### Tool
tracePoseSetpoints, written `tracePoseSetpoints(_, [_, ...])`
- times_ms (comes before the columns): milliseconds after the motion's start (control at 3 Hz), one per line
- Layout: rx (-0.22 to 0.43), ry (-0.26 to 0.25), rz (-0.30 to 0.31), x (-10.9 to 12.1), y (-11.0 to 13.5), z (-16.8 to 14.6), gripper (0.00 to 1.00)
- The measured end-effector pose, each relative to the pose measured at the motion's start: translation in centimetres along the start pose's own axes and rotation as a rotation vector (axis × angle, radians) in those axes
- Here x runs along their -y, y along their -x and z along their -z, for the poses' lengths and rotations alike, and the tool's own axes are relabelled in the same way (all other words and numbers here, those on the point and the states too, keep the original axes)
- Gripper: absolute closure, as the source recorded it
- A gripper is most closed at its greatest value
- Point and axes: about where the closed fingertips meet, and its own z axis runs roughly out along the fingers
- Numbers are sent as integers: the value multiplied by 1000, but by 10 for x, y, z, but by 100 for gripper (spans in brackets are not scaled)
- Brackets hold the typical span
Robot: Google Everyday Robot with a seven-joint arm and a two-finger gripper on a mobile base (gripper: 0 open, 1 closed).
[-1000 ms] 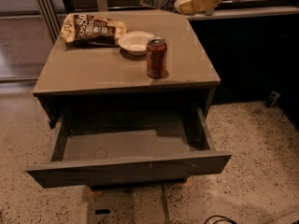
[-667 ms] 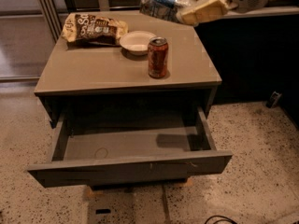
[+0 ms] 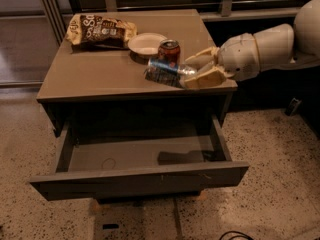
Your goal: Place redbull can into top drawer
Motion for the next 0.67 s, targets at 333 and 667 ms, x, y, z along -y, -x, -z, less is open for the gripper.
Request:
tracePoseSetpoints(333, [-44, 127, -66, -23, -49, -36, 100])
tracePoseSetpoints(667, [-48, 144, -74, -26, -55, -41, 100])
